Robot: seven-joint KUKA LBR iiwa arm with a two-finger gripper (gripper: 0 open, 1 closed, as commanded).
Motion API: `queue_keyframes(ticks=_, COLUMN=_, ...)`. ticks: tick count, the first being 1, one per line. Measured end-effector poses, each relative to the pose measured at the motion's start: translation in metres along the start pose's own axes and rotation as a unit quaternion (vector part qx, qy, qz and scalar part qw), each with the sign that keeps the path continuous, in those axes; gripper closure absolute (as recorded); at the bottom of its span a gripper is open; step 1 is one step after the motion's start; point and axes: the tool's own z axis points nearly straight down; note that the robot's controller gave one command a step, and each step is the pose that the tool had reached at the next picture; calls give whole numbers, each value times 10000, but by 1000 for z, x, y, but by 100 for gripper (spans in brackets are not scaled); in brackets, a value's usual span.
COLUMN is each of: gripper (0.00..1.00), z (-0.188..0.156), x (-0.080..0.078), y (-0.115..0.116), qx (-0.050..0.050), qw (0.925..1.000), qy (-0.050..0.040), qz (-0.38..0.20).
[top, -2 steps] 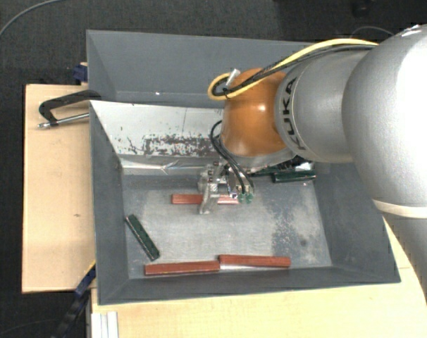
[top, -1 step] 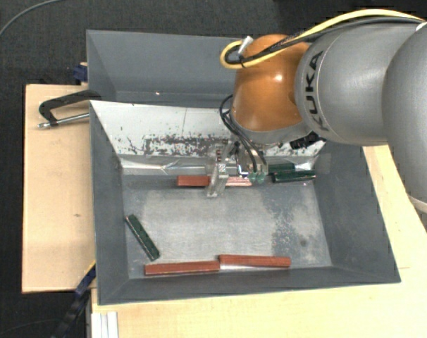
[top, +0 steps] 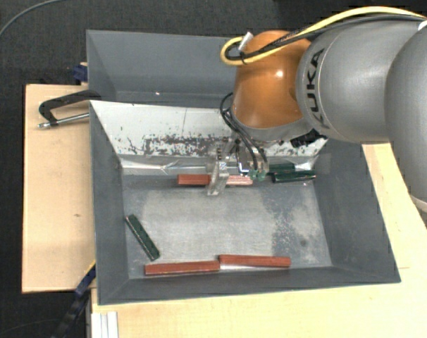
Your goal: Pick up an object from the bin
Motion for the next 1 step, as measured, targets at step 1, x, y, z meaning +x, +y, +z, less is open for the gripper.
queue_keyframes(ticks=1, gripper=100, z=-37, x=-2, y=1, qx=-3, qw=10000, qy=-16, qz=-5)
